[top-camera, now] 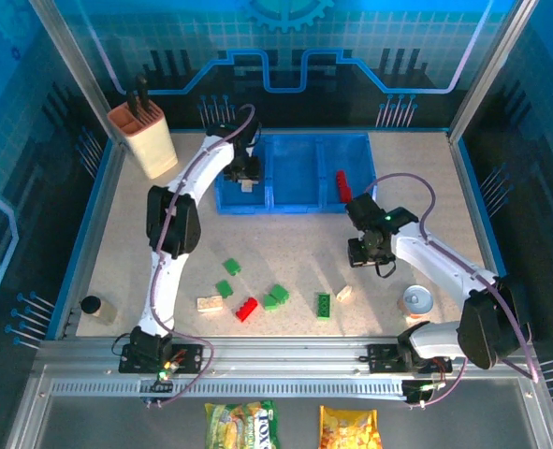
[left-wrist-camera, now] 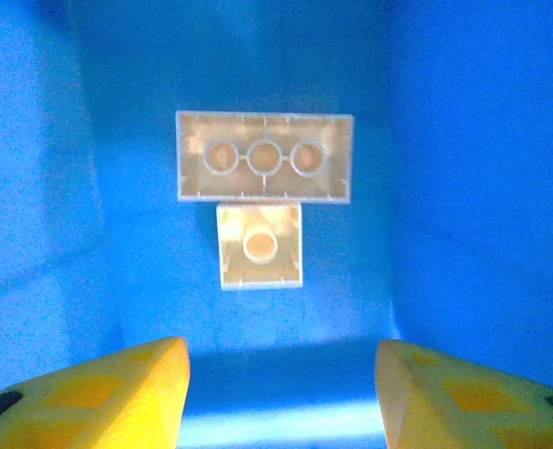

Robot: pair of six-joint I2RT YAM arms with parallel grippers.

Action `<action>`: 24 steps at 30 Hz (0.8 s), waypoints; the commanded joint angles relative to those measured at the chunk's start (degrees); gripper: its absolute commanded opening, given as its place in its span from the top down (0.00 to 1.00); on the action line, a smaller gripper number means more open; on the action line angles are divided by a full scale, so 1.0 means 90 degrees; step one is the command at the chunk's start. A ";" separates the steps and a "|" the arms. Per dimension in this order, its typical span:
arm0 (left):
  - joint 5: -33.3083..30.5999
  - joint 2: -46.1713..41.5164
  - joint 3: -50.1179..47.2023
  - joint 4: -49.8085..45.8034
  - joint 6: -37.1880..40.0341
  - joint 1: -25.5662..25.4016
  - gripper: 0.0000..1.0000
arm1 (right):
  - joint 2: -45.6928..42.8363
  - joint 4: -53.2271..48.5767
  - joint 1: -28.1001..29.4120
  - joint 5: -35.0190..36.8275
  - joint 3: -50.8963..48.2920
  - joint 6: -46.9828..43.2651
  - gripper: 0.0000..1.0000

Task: Sort the legos into containers by color
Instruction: Place the lego in the container, then pick up the lego from the bottom-center of the table.

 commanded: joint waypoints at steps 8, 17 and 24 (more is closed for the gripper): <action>0.0328 -0.2028 -0.1905 0.0226 -0.0017 -0.0041 0.44 | -0.0097 -0.0352 0.0603 0.0056 0.0264 0.0508 0.56; 0.0519 -0.3736 -0.3717 0.0273 0.0336 0.0141 0.44 | -0.0164 -0.0406 0.1289 0.0171 0.0163 0.1135 0.56; 0.0604 -0.4968 -0.5227 0.0584 0.0606 0.0475 0.43 | -0.0209 -0.0372 0.1635 0.0251 -0.0126 0.1486 0.56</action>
